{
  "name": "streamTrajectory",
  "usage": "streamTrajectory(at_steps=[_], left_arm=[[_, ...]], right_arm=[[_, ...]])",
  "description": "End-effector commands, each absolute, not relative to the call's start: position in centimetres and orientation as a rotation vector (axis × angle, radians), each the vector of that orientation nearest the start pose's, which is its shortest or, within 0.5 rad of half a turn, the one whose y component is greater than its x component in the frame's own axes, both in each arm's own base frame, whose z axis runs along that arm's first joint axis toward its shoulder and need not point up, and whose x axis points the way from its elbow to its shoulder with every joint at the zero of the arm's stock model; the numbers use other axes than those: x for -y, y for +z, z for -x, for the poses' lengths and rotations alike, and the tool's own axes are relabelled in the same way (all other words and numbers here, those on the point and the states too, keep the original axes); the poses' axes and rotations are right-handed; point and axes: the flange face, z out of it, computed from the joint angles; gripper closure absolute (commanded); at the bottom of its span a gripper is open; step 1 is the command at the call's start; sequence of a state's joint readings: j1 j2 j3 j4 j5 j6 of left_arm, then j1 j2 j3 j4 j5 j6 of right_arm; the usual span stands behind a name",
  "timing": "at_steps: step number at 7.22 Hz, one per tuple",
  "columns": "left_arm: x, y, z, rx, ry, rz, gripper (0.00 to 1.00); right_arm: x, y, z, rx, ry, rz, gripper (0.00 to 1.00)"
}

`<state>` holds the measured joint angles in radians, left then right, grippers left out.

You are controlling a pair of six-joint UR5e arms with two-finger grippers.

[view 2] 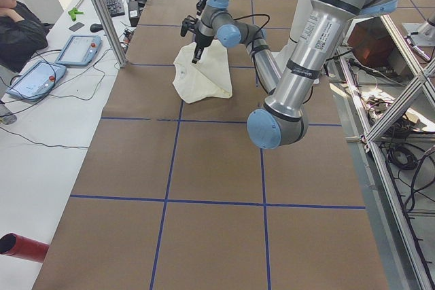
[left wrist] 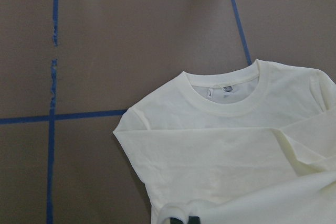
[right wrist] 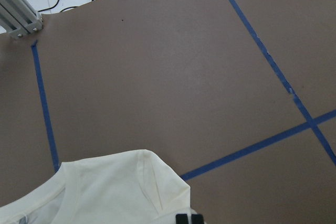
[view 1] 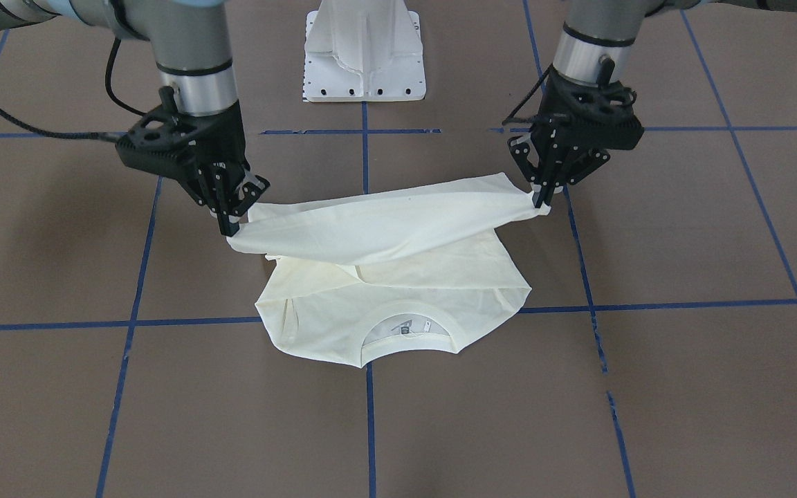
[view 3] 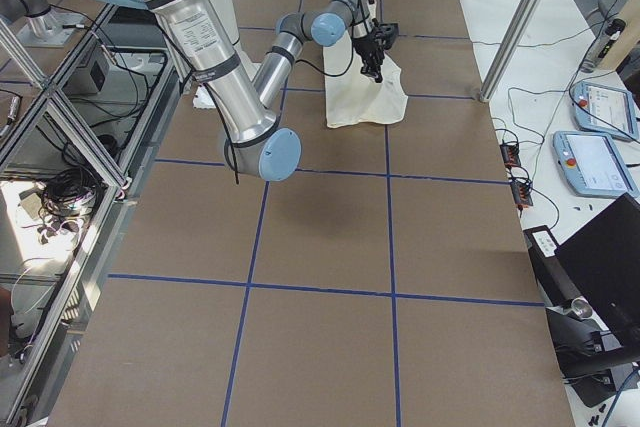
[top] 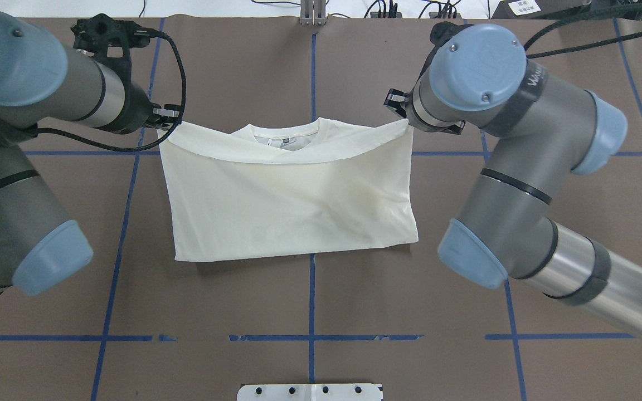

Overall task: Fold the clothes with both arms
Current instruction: 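Lift the hem with both grippers and fold it toward the collar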

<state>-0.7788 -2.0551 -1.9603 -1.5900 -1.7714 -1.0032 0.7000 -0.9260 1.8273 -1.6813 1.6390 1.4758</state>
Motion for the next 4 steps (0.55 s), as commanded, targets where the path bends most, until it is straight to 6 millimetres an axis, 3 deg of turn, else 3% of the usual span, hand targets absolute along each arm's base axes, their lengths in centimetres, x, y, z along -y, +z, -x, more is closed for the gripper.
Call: streamTrajectory(at_steps=[1,2,3,4], left_arm=[[55.2,29.2,-38.5,-0.778,-0.132,-0.438,1.00],[56.7,31.8,-40.0,-0.774,-0.132,-0.436,1.00],[57.1,32.7,-41.0,-0.790,-0.125,-0.444,1.00],[56.7,33.2,-42.0,-0.799,-0.113,-0.443,1.00]], right_arm=[[57.8,22.9,46.7,0.754,0.549,-0.263,1.00],[59.3,25.2,48.4,0.751,0.546,-0.266,1.00],[59.8,26.5,48.9,0.736,0.547,-0.261,1.00],[59.7,26.4,49.2,0.736,0.544,-0.260,1.00]])
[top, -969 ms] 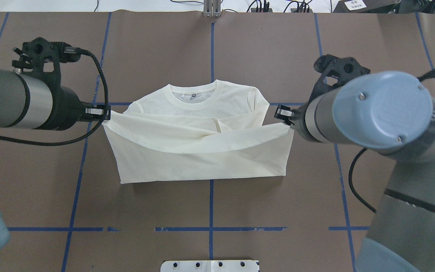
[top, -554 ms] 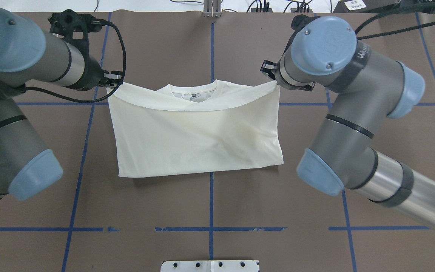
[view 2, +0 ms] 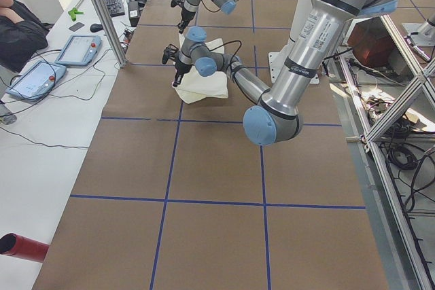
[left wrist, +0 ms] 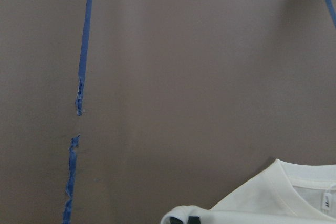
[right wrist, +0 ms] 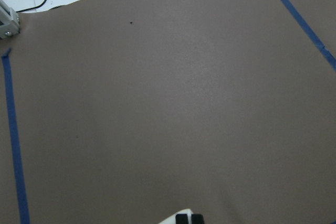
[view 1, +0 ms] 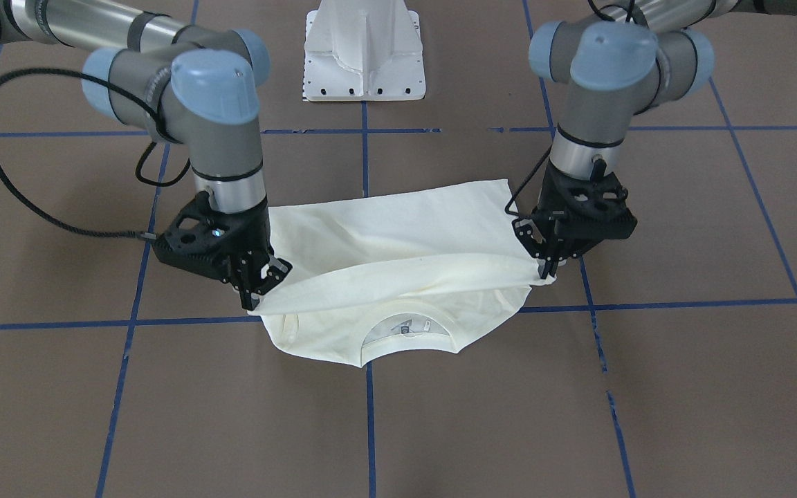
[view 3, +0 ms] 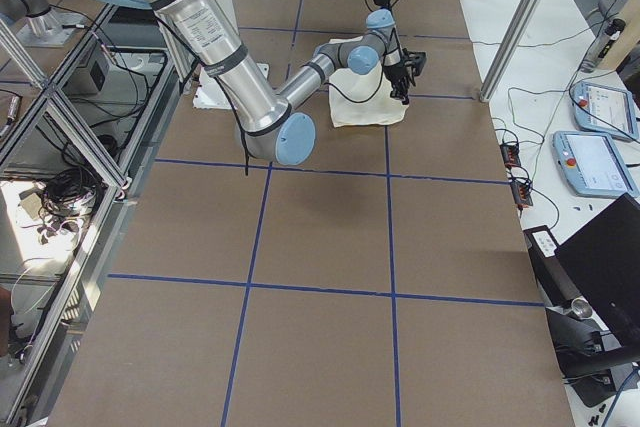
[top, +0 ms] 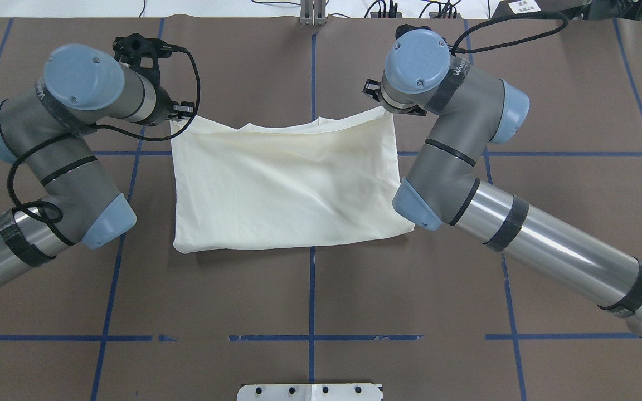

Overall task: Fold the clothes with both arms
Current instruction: 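Release the hem at the collar and raise both grippers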

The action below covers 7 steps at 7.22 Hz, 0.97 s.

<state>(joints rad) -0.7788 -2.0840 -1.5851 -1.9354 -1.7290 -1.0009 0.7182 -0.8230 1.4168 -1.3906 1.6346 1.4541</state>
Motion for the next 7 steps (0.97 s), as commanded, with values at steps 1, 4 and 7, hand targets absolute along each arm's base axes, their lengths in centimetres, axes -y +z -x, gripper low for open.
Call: streamTrajectory(at_steps=[1,4,7], left_arm=[[56.4,33.6,-42.5,-0.794,-0.107,-0.434,1.00],[55.6,34.3,-43.1,-0.795,-0.090,-0.428,0.13],[52.6,32.0,-41.0,-0.893,0.075,-0.480,0.00]], right_arm=[[59.4,26.3,49.5,0.738,0.538,-0.258,1.00],[59.0,26.4,49.9,0.731,0.509,-0.269,0.01],[58.7,24.5,47.7,0.764,0.307,-0.319,0.00]])
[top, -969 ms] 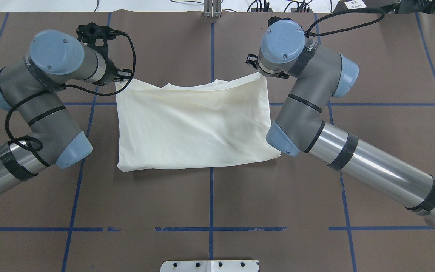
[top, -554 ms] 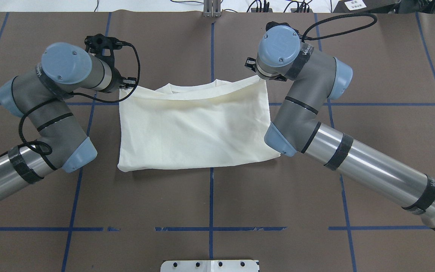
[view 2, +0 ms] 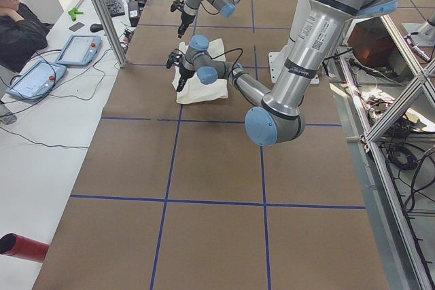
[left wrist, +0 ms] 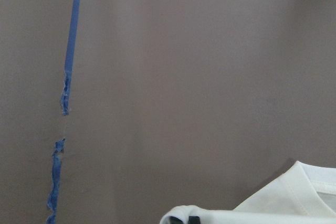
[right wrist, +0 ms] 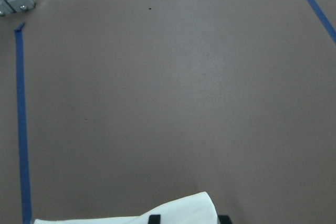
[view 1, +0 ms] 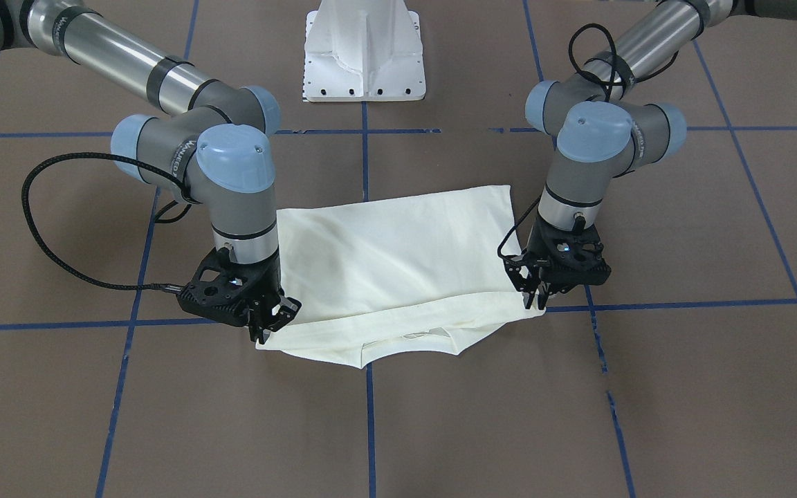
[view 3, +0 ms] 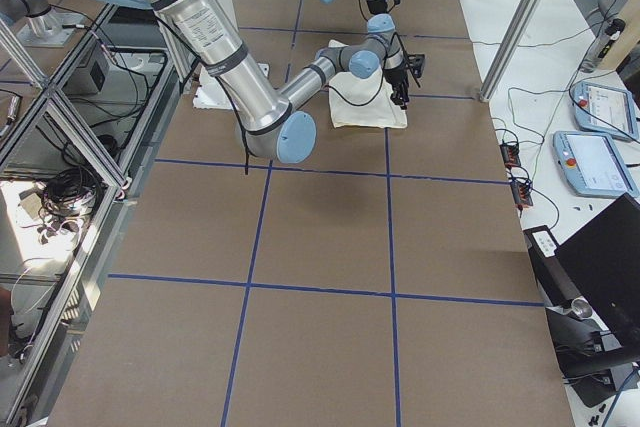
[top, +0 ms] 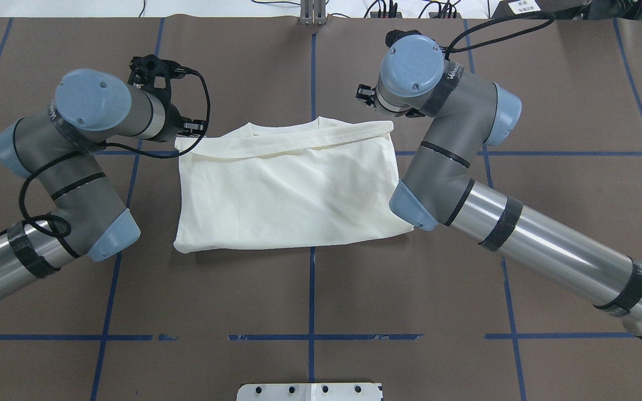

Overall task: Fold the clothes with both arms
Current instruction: 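Release the hem at the collar and raise both grippers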

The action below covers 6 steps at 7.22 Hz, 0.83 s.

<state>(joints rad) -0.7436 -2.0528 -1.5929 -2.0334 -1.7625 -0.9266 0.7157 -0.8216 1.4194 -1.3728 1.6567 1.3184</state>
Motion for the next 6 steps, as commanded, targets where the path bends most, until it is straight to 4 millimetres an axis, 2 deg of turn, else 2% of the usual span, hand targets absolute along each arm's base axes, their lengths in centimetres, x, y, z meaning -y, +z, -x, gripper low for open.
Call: streamTrajectory(at_steps=[1,2,3,4,5,6], left_arm=[[51.3,31.7,-39.8,-0.923,0.081,-0.475,0.00],[49.4,31.9,-38.6,-0.950,0.042,-0.456,0.00],[45.4,31.6,-38.2,-0.983,0.055,-0.438,0.00],[42.3,32.8,-37.8,-0.971,0.075,-0.433,0.00],[39.8,33.6,-38.4,-0.959,0.088,-0.428,0.00],[38.6,33.9,-39.3,-0.967,0.058,-0.396,0.13]], right_arm=[[58.0,24.7,46.3,0.780,0.267,-0.316,0.00],[57.4,24.8,45.5,0.791,0.257,-0.321,0.00],[57.3,24.7,45.4,0.795,0.257,-0.323,0.00],[57.3,24.6,45.4,0.796,0.257,-0.326,0.00],[57.3,24.8,45.4,0.794,0.257,-0.325,0.00],[57.3,24.7,45.4,0.797,0.258,-0.326,0.00]])
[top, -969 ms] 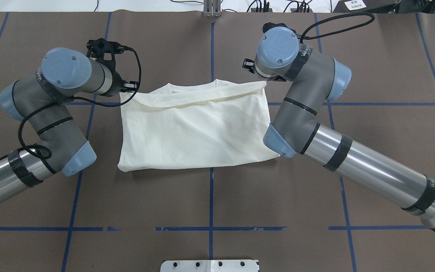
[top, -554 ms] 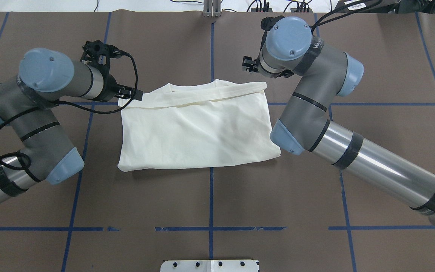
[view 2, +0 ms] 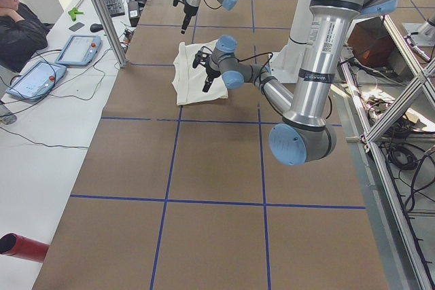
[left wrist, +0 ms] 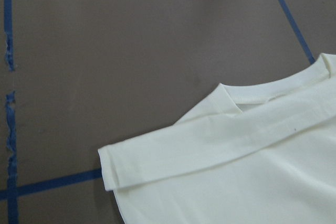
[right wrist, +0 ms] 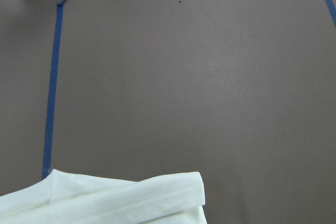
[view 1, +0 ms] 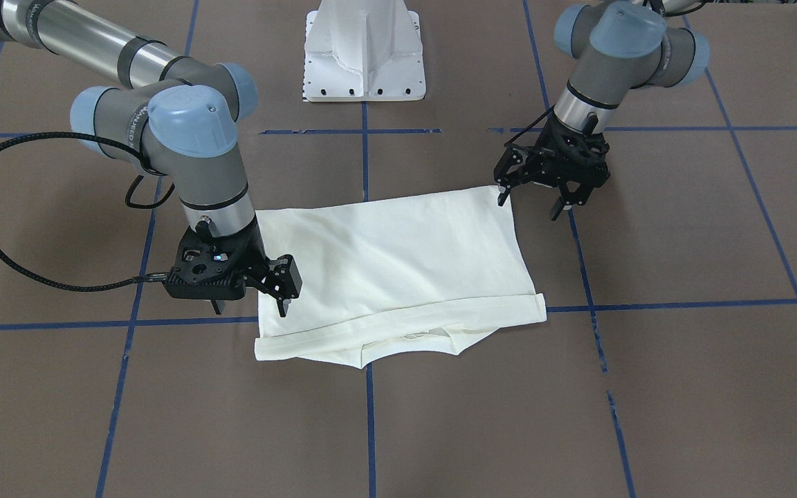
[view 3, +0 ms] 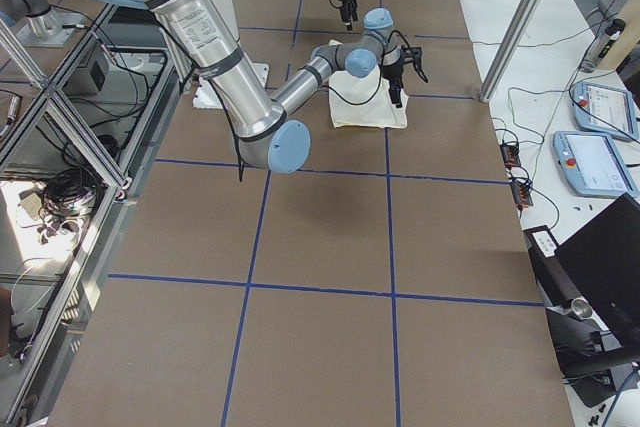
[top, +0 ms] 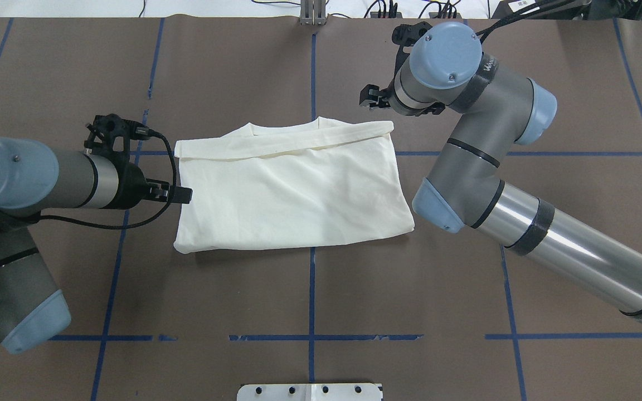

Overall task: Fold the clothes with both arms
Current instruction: 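Move the left gripper to the folded shirt's near corner and grasp it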

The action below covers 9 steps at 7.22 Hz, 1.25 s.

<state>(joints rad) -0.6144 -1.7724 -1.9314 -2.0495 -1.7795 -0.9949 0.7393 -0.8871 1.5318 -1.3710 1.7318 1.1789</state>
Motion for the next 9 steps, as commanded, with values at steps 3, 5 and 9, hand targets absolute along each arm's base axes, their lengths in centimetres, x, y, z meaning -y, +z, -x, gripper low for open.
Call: streamTrajectory(at_steps=[3,5,9], left_arm=[[36.6,35.5,-42.2,-0.941,0.046,-0.367,0.35],[35.8,36.4,-44.1,-0.926,0.067,-0.346,0.35],[34.3,36.3,-45.5,-0.934,0.098,-0.329,0.51]], right_arm=[[57.3,24.9,45.3,0.796,0.262,-0.327,0.00],[57.2,25.3,45.3,0.794,0.261,-0.325,0.00],[57.2,25.6,45.3,0.789,0.261,-0.324,0.00]])
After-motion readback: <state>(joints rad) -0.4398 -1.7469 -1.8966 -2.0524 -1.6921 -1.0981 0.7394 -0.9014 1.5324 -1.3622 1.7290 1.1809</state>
